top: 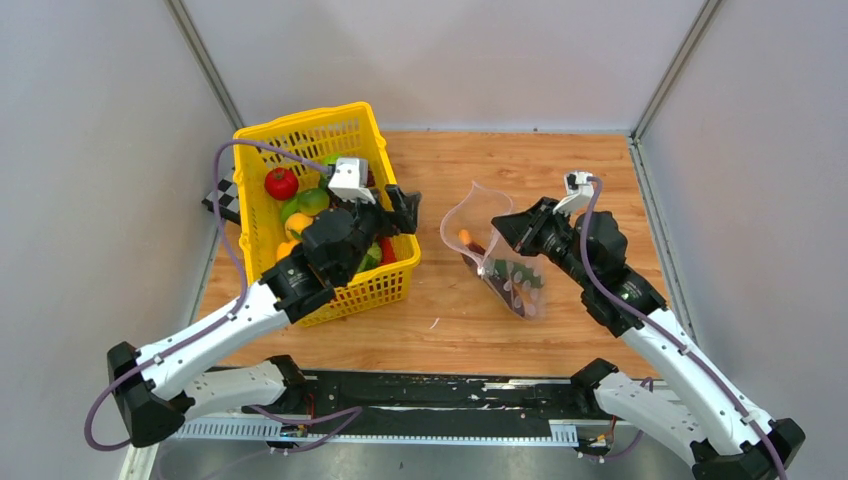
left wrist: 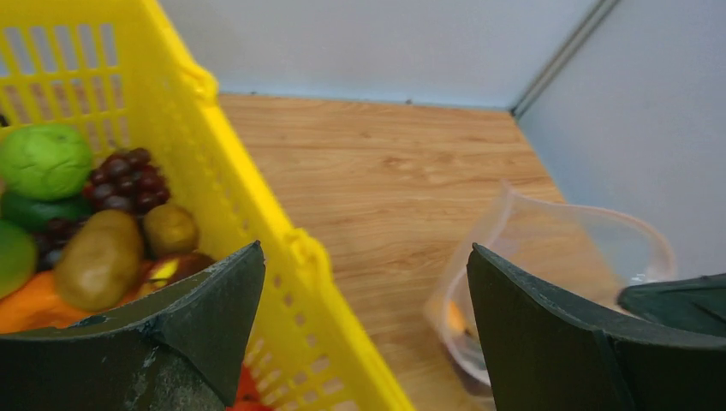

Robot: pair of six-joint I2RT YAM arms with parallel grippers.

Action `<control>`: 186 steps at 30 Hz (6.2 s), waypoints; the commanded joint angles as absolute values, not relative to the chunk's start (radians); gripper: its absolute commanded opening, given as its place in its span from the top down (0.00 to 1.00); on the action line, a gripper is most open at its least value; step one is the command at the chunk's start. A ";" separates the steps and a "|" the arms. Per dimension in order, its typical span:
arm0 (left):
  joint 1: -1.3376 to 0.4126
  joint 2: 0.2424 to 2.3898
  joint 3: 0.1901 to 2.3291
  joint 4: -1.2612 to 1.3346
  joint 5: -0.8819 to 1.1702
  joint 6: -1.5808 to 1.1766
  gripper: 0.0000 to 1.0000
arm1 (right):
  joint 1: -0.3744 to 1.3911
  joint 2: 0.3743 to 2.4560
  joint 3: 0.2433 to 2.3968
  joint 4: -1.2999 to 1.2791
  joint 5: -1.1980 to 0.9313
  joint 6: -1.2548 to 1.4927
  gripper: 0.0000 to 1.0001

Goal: Place the food in the zip-top bag and seal the zipper
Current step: Place the fake vegetable in the zipper food storage bag, then pick up the fake vegetable from the bin, then place the fake vegetable in the zipper food storage bag.

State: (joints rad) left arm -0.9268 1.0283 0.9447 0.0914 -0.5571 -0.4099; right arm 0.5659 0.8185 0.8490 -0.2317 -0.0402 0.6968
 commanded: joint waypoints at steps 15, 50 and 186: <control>-0.542 0.916 1.046 -0.626 -0.221 -0.294 0.00 | 0.564 0.862 0.908 -0.272 -0.036 0.595 1.00; -0.398 1.293 1.120 -0.872 0.067 -0.012 0.00 | 0.563 0.865 0.937 -0.295 -0.061 0.577 1.00; -0.974 1.265 1.172 -0.076 0.072 -0.078 0.06 | 0.564 0.750 0.827 -0.064 -0.282 0.556 1.00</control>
